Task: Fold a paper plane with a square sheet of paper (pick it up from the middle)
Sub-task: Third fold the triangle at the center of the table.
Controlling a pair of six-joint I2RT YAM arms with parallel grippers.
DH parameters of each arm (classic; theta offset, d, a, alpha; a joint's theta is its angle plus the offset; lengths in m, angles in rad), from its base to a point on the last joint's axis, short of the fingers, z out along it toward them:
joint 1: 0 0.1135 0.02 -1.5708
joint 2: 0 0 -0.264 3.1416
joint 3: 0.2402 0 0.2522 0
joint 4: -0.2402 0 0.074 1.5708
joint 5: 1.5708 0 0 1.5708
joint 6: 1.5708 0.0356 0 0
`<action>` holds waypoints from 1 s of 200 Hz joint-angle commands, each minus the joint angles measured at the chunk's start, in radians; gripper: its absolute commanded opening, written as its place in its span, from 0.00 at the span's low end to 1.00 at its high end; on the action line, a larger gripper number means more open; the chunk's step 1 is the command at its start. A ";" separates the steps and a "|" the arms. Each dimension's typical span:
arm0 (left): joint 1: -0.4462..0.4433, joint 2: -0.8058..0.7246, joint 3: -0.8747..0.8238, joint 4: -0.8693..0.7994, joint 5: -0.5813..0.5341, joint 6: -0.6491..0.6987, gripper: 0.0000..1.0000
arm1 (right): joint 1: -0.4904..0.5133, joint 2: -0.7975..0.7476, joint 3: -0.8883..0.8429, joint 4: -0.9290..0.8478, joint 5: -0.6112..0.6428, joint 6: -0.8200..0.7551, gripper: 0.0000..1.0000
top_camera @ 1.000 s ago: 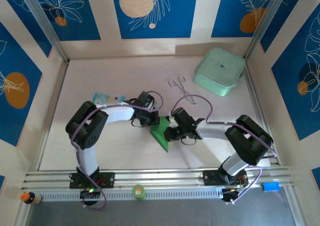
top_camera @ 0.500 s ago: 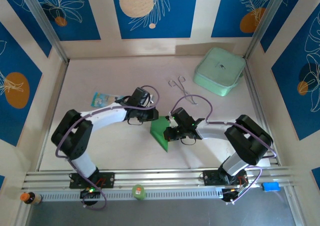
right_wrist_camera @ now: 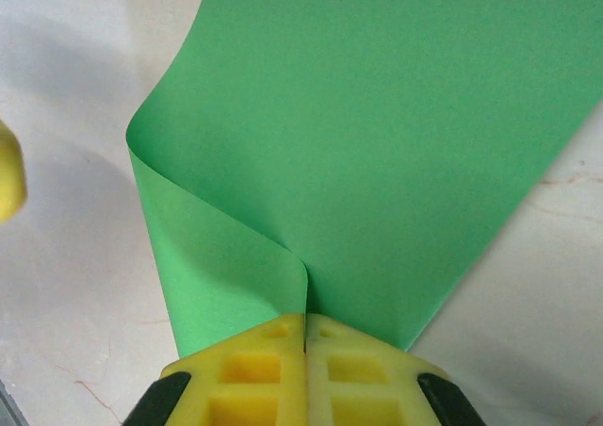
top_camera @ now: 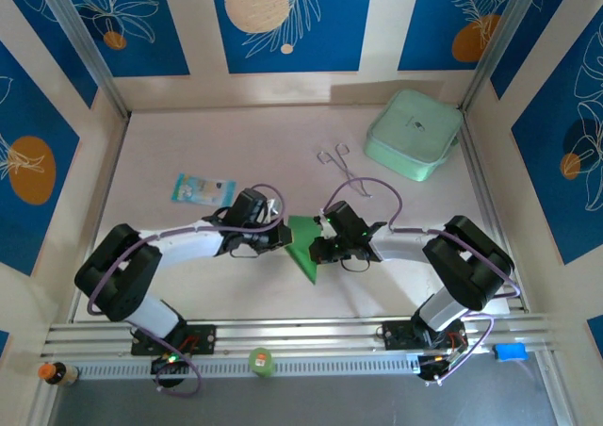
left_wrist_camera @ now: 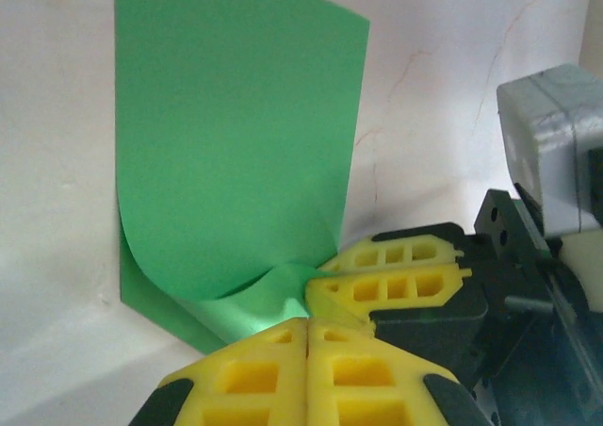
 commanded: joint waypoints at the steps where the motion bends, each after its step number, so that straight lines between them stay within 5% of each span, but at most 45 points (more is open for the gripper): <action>1: -0.024 -0.020 -0.036 0.099 0.030 -0.058 0.03 | -0.005 0.027 0.009 -0.018 0.009 0.012 0.00; 62: -0.081 0.067 -0.063 0.248 0.029 -0.152 0.00 | -0.009 0.025 0.011 -0.030 0.012 0.012 0.00; 200: -0.087 0.134 -0.067 0.192 -0.004 -0.123 0.00 | -0.011 0.022 0.006 -0.030 0.011 0.010 0.00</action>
